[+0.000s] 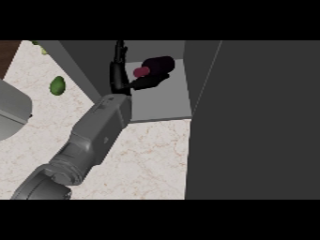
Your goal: Pick up the wine, place it into the cabinet and close the cabinet
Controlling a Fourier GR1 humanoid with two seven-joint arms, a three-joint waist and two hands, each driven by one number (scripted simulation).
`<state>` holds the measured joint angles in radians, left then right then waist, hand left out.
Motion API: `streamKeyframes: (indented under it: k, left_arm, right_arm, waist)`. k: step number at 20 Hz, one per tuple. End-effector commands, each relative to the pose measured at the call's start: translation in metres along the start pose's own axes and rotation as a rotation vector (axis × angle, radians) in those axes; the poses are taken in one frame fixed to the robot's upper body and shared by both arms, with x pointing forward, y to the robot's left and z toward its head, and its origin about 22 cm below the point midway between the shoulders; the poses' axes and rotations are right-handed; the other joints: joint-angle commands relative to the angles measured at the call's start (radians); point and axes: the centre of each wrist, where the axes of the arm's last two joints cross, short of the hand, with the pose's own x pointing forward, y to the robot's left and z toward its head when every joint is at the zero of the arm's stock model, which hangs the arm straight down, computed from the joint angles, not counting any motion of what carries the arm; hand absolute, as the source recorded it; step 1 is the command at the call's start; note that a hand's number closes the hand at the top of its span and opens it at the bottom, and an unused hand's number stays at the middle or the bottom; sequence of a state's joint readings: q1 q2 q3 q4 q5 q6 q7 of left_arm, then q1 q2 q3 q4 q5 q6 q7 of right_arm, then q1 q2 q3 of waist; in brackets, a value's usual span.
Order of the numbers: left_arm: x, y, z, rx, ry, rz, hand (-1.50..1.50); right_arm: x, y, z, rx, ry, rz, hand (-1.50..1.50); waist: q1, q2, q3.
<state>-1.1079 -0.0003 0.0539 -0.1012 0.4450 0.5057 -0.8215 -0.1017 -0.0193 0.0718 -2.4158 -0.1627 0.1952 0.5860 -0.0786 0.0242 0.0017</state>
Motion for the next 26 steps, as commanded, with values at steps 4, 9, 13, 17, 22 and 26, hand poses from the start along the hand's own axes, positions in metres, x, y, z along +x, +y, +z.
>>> streamKeyframes:
  k: [4, 9, 13, 17, 22, 26]
  left_arm:
    - [-0.021, 0.027, 0.007, -0.021, 0.011, 0.006, -1.5]
    - [-0.023, 0.026, 0.011, -0.048, -0.018, 0.048, -1.5]
    - [-0.021, 0.013, 0.015, -0.091, -0.014, 0.045, -1.5]
    - [-0.027, 0.022, 0.017, -0.132, -0.005, 0.102, -1.5]
    - [-0.019, 0.013, 0.014, -0.098, 0.0, 0.138, -1.5]
    - [-0.019, 0.012, 0.014, -0.106, -0.007, 0.19, -1.5]
  right_arm:
    - [0.003, -0.01, 0.008, 0.005, -0.036, -0.006, -1.5]
    - [0.003, -0.002, 0.013, 0.023, -0.008, -0.022, -1.5]
    - [-0.005, -0.006, 0.0, 0.017, -0.025, -0.034, -1.5]
    - [0.001, -0.001, 0.005, 0.015, -0.029, -0.027, -1.5]
    - [0.001, 0.001, 0.011, 0.019, 0.001, -0.02, -1.5]
    - [0.016, 0.012, 0.001, 0.015, -0.035, -0.036, -1.5]
  waist:
    - [0.01, 0.003, -0.002]
    - [0.008, 0.002, -0.003]
    - [0.008, 0.003, -0.003]
    - [0.025, -0.003, -0.003]
    - [0.007, -0.006, -0.003]
    - [0.019, -0.011, -0.004]
